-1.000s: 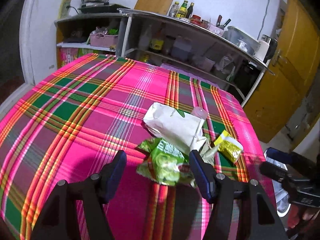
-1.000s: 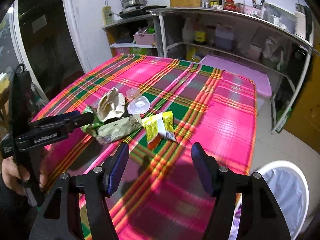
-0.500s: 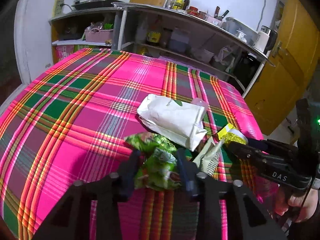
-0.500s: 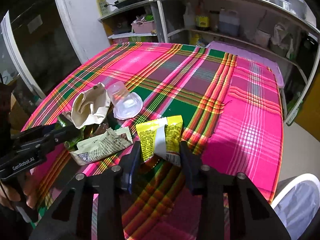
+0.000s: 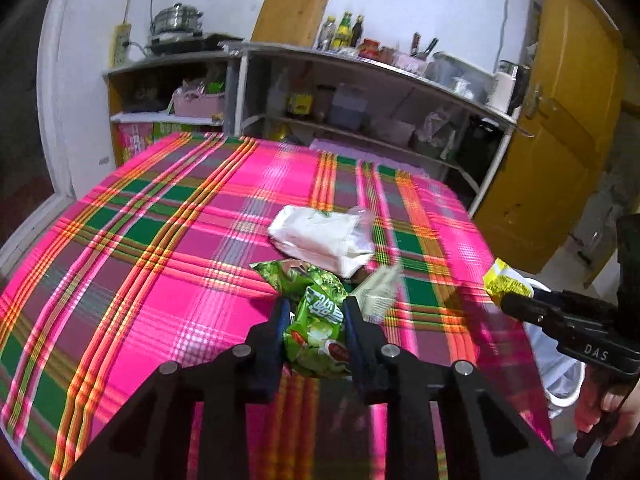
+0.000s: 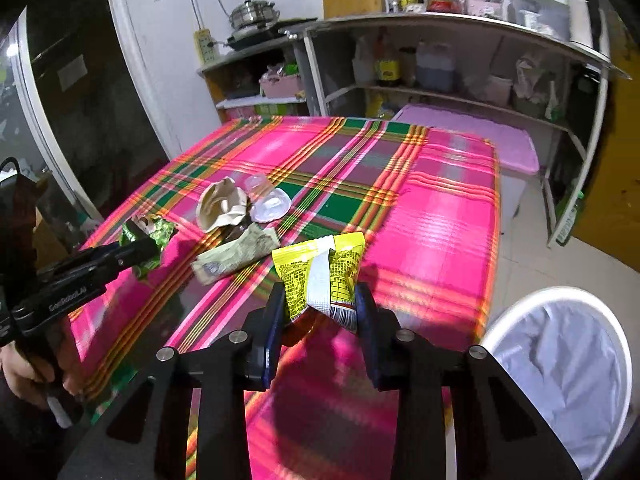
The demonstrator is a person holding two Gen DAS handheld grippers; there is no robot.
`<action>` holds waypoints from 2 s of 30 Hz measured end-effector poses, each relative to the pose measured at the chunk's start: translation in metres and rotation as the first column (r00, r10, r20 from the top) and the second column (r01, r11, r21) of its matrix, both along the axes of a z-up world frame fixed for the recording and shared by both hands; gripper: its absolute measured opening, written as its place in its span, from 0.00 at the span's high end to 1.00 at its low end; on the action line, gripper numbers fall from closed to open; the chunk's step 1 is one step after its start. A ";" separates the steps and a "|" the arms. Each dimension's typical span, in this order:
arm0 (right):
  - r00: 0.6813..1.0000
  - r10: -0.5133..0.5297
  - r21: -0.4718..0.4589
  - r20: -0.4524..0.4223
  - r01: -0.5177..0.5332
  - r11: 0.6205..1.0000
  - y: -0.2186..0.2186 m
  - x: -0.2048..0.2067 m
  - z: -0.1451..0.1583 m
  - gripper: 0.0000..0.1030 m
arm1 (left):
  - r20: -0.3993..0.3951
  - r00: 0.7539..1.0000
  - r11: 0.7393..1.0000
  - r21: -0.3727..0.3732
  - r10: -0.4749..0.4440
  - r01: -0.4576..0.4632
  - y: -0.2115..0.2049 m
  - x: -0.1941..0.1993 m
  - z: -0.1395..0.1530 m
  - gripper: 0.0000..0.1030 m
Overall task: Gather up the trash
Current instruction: 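Carry green wrapper and yellow packet over the bin and open both grippers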
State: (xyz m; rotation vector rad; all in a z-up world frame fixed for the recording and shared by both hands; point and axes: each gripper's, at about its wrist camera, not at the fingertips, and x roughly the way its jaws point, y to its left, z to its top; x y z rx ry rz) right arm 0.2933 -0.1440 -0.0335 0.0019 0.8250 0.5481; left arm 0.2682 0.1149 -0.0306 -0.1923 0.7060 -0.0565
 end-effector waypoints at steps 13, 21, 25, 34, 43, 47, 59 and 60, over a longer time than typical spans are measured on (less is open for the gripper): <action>0.990 -0.116 0.034 0.086 0.114 0.993 -0.066 -0.107 0.033 0.66 | 0.074 0.987 0.990 0.006 -0.144 0.144 -0.079 -0.077 0.034 0.74; 0.977 -0.191 0.038 0.091 0.188 0.981 -0.100 -0.141 0.038 0.66 | 0.088 0.966 0.970 0.004 -0.242 0.242 -0.120 -0.102 0.040 0.74; 0.970 -0.229 0.042 0.088 0.226 0.973 -0.115 -0.147 0.037 0.66 | 0.089 0.955 0.959 0.009 -0.284 0.285 -0.137 -0.104 0.040 0.74; 0.948 -0.314 0.030 0.054 0.313 0.949 -0.149 -0.138 0.023 0.66 | 0.078 0.929 0.932 0.007 -0.363 0.363 -0.175 -0.085 0.031 0.74; 0.925 -0.381 -0.003 -0.001 0.381 0.925 -0.179 -0.117 0.001 0.66 | 0.042 0.897 0.897 -0.018 -0.440 0.441 -0.216 -0.050 0.015 0.73; 0.917 -0.399 -0.017 -0.017 0.399 0.917 -0.190 -0.109 -0.008 0.66 | 0.008 0.887 0.886 -0.018 -0.463 0.463 -0.234 -0.034 0.003 0.73; 0.895 -0.441 -0.059 -0.062 0.438 0.897 -0.210 -0.086 -0.030 0.64 | -0.059 0.862 0.864 -0.046 -0.504 0.502 -0.270 0.006 -0.023 0.65; 0.893 -0.445 -0.065 -0.065 0.441 0.895 -0.211 -0.084 -0.031 0.62 | -0.069 0.861 0.864 -0.052 -0.504 0.502 -0.272 0.010 -0.026 0.63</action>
